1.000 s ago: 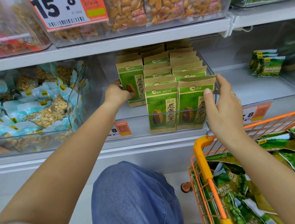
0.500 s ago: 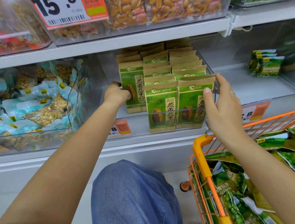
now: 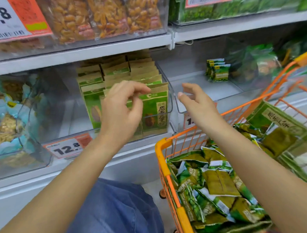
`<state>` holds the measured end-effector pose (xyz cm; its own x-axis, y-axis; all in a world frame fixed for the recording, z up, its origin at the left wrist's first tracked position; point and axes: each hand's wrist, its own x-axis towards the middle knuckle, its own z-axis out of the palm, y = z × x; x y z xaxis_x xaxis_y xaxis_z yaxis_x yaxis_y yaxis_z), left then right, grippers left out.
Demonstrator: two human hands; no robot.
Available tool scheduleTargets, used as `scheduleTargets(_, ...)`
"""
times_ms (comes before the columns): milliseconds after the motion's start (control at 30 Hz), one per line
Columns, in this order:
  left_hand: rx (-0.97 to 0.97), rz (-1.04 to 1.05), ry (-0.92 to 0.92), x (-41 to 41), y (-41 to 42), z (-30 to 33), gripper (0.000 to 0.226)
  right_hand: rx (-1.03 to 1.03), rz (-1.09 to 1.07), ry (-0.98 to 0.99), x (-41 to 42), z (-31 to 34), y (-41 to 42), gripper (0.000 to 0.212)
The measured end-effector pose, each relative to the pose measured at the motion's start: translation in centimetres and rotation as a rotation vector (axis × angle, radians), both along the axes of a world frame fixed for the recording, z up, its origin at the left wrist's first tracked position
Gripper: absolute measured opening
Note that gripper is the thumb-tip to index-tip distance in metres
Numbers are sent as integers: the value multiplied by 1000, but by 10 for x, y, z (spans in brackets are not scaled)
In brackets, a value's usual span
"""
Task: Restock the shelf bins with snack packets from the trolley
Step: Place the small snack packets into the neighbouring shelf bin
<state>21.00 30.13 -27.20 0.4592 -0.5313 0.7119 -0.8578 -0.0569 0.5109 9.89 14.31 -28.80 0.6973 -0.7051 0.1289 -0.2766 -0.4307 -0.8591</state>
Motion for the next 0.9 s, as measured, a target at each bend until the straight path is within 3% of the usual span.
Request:
scheduleTargets(133,380,-297,-16,-56,-42,-26,21,-216,-23,126,-56,6,-18,45)
scheduleTargets(233,584,-381,-38,-77,-67,-49,27,-409,-99,300,-101,6,-38,47)
scheduleTargets(367,560,-336,-47,-86,-75,-60,25,-609,-256,554,-154,-1,-72,44)
scheduleTargets(467,502,-302,22,-81,-74,-62,23,-585,-337,669,-175,-8,-99,48)
scheduleTargets(567,505,-282,42,-80,-76,-64,18,-568,-320,717,-178,-16,-117,54)
scheduleTargets(700,532,-263,20,-81,-75,-65,19,-680,-318,787,-169,-21,-127,40)
scheduleTargets(900,523,-240,41,-84,-74,-63,21,-688,-322,671,-168,-28,-123,22)
